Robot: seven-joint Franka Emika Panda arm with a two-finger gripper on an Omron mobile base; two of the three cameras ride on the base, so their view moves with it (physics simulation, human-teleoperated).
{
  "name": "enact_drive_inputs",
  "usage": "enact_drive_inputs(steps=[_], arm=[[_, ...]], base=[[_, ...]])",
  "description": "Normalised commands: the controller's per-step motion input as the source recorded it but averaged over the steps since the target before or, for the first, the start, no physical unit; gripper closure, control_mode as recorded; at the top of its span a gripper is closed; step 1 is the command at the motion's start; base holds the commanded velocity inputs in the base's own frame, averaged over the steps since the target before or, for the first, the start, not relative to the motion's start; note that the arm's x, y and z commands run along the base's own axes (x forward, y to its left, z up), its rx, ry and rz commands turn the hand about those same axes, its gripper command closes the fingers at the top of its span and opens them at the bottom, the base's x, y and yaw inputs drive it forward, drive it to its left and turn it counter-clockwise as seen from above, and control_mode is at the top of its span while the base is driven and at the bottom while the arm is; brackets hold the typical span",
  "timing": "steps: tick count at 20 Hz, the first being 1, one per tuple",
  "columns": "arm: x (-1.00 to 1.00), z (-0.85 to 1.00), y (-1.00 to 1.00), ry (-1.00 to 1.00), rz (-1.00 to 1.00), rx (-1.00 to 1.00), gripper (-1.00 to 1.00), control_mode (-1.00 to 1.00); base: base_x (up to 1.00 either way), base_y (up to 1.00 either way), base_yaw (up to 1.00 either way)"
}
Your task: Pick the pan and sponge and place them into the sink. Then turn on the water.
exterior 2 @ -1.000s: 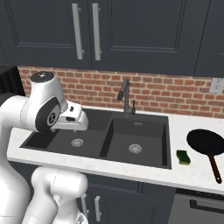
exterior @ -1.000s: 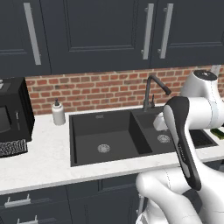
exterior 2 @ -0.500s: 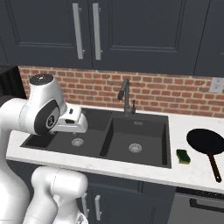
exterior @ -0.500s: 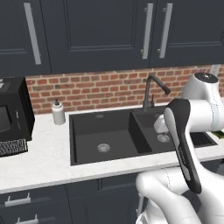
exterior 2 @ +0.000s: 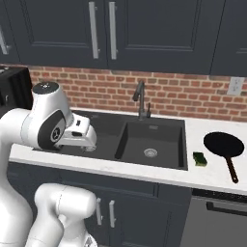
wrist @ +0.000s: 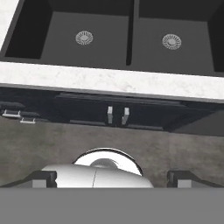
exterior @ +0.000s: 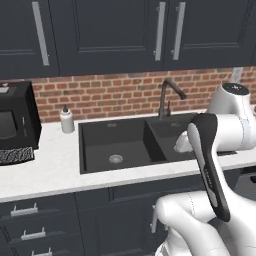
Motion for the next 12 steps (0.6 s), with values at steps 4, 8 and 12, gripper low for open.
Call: enact_drive_inputs(steps=[4, 8, 12], arm=[[0.00, 0.00, 0.00, 0.00, 0.00, 0.00, -1.00, 1.00], [0.00, 0.00, 0.00, 0.00, 0.00, 0.00, -1.00, 1.00], [0.00, 0.00, 0.00, 0.00, 0.00, 0.00, -1.00, 1.00]], base=[[-0.50, -0.23, -0.02], [-0.21, -0.55, -0.03], [-0.10, -0.77, 0.00]])
